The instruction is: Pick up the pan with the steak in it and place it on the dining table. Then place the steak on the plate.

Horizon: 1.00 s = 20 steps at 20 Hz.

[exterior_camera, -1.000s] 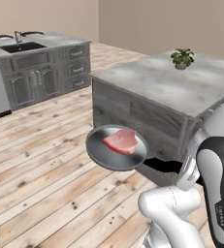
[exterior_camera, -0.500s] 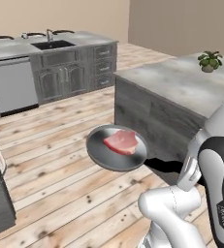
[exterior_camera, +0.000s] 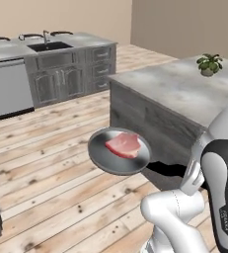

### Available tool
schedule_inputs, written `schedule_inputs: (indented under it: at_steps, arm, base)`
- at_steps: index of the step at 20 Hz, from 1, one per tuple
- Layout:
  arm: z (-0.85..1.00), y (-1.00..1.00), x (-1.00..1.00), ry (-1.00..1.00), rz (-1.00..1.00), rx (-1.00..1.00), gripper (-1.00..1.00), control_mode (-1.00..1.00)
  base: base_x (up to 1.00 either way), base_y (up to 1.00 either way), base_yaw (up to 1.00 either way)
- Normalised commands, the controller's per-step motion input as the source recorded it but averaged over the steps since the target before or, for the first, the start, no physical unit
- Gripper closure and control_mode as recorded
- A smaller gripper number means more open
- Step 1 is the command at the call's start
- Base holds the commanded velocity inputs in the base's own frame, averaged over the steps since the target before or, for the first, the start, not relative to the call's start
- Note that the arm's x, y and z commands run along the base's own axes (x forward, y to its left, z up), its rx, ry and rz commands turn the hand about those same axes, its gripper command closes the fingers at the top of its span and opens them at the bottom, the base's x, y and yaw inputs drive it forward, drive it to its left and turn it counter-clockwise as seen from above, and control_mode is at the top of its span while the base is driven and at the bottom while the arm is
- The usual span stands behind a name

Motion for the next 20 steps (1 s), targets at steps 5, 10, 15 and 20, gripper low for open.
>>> schedule_inputs:
  at_steps: [5,10,15,20]
  arm:
    - [0.00,0.00,0.00,0.00,0.00,0.00,1.00,1.00]
    - [0.00,0.00,0.00,0.00,0.00,0.00,1.00,1.00]
    - [0.00,0.00,0.00,0.00,0.00,0.00,1.00,1.00]
    - [0.00,0.00,0.00,0.00,0.00,0.00,1.00,1.00]
  base:
    - [0.34,-0.63,0.07]
    - [0.27,-0.09,0.14]
    - [0.00,-0.09,0.29]
    - [0.14,-0.04,0.09]
